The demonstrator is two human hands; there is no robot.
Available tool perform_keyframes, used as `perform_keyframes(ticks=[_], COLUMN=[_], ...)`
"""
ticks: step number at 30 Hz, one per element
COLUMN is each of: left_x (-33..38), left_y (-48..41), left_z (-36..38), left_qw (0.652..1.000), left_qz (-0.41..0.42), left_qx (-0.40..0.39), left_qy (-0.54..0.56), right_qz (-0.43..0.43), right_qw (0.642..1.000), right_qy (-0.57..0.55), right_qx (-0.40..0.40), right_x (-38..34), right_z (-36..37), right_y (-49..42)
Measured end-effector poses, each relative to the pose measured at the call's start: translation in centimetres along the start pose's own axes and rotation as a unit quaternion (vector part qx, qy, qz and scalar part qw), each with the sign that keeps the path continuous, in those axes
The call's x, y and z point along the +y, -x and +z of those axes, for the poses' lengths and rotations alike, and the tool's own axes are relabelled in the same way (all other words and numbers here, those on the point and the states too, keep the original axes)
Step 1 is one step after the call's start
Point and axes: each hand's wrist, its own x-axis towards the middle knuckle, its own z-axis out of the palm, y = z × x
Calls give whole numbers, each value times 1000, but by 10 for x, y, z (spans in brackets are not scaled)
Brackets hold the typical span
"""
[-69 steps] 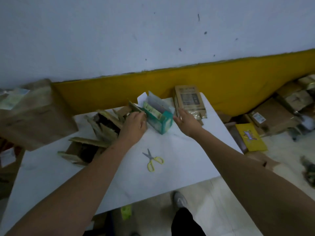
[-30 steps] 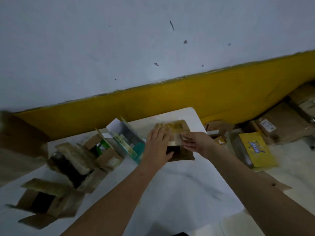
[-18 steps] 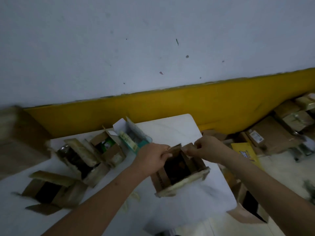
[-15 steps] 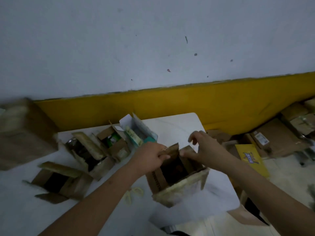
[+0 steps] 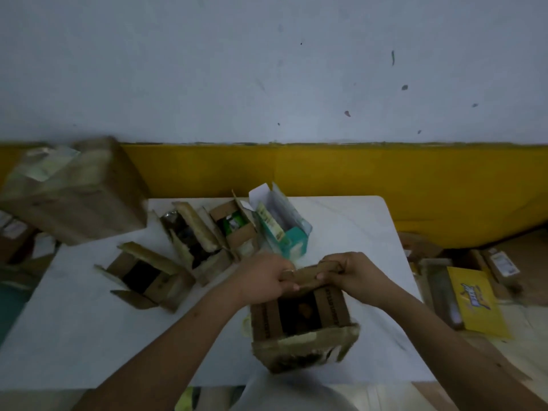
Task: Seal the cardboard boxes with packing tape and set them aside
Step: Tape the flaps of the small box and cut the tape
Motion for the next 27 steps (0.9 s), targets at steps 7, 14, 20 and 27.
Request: perform_keyframes(ticks=[7, 14, 20, 27], left_x=[4, 9, -67, -179], left_y=[-26, -46, 20, 169], left_z=[31, 36, 33, 116], left_qw=[999, 995, 951, 821], left_qz=[8, 63, -74, -407], left_qx=[48, 81, 229, 295], left_qy=[-14, 7, 195, 270], right_qz=[-1, 54, 111, -133], right_qw=[1000, 991, 974, 961], right_qy=[-4, 60, 197, 236], right_qx=[27, 107, 4, 61], right_x=[26, 42, 27, -95], right_z=[10, 4, -22, 68], right_y=[11, 5, -9, -54])
